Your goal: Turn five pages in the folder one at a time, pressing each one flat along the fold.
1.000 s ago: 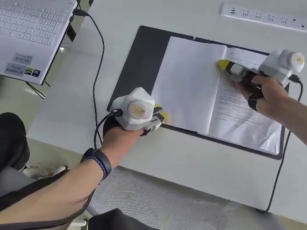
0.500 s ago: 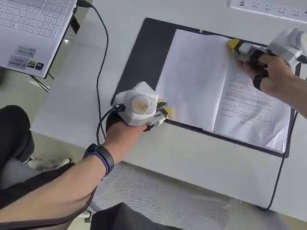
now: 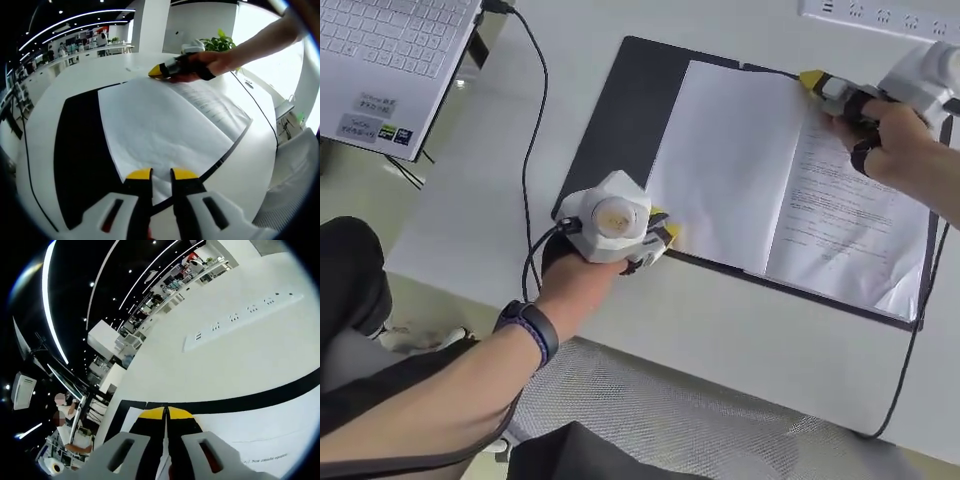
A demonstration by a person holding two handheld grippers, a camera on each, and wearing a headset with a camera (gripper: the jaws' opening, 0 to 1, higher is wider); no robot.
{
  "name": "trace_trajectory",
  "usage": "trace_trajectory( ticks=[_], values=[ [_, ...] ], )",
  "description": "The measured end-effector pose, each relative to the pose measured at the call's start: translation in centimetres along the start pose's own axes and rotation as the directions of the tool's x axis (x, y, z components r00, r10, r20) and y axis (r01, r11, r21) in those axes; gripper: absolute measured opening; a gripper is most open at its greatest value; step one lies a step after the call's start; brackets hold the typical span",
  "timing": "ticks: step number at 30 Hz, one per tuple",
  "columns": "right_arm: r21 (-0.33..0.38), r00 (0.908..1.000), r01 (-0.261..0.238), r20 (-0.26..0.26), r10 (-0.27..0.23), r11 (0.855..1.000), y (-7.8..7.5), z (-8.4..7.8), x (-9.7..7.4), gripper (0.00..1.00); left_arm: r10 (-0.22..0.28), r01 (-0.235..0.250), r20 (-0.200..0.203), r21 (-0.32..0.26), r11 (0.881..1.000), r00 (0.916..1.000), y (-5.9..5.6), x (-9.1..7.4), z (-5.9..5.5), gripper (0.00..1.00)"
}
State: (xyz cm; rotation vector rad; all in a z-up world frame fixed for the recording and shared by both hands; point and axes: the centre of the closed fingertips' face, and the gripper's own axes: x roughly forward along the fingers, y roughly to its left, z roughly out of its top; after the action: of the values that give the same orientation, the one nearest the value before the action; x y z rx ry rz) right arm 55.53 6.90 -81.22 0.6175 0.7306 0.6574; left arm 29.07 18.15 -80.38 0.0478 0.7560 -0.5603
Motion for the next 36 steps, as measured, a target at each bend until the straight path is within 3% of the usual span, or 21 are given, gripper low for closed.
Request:
trace_trajectory(
  ticks=[5, 7, 10, 16, 17, 20, 21, 28, 36],
  values=[
    [-0.005, 0.9996, -0.024, -0.014, 0.024, 1.000, 0.6, -1.3, -1.1, 0.00, 0.001, -0.001, 0.003, -0.009, 1.000, 1.0000, 0.0, -0.1, 0.1, 0.12],
    [-0.042, 0.9982, -0.043, -0.045, 0.041, 0.998, 1.1, -2.5, -1.7, 0.00, 0.001, -0.001, 0.005, -0.013, 1.000, 1.0000, -0.1, -0.2, 0.1, 0.12],
    [-0.041, 0.9973, -0.058, -0.047, 0.056, 0.997, 1.6, -3.5, -2.4, 0.00, 0.001, 0.000, 0.008, -0.012, 1.000, 1.0000, 0.0, -0.1, 0.1, 0.12],
    [-0.050, 0.9956, -0.080, -0.052, 0.078, 0.996, 4.7, -6.3, -5.1, 0.00, 0.000, 0.000, 0.014, -0.025, 1.000, 0.9999, 0.6, 0.5, -0.3, 0.11],
    [-0.039, 0.9955, -0.084, -0.048, 0.082, 0.996, 4.2, -5.5, -4.6, 0.00, -0.001, 0.002, 0.014, -0.029, 1.000, 0.9999, 0.7, 0.5, -0.3, 0.11],
    [-0.027, 0.9954, -0.087, -0.042, 0.086, 0.996, 4.0, -5.6, -5.0, 0.00, -0.001, 0.001, 0.014, -0.024, 1.000, 0.9999, 0.5, 0.4, -0.3, 0.11],
    [-0.027, 0.9952, -0.090, -0.041, 0.089, 0.996, 4.9, -6.3, -5.7, 0.00, -0.002, 0.002, 0.015, -0.024, 1.000, 0.9999, 0.4, 0.4, -0.3, 0.12],
    [-0.030, 0.9941, -0.095, -0.055, 0.094, 0.995, 7.3, -8.6, -8.0, 0.00, -0.001, 0.002, 0.017, -0.024, 1.000, 0.9998, 0.6, 0.7, -0.5, 0.12],
    [-0.007, 0.9923, -0.106, -0.066, 0.105, 0.994, 7.0, -10.9, -9.5, 0.00, -0.003, 0.003, 0.019, -0.019, 1.000, 0.9998, 0.8, 1.0, -0.7, 0.12]
  ],
)
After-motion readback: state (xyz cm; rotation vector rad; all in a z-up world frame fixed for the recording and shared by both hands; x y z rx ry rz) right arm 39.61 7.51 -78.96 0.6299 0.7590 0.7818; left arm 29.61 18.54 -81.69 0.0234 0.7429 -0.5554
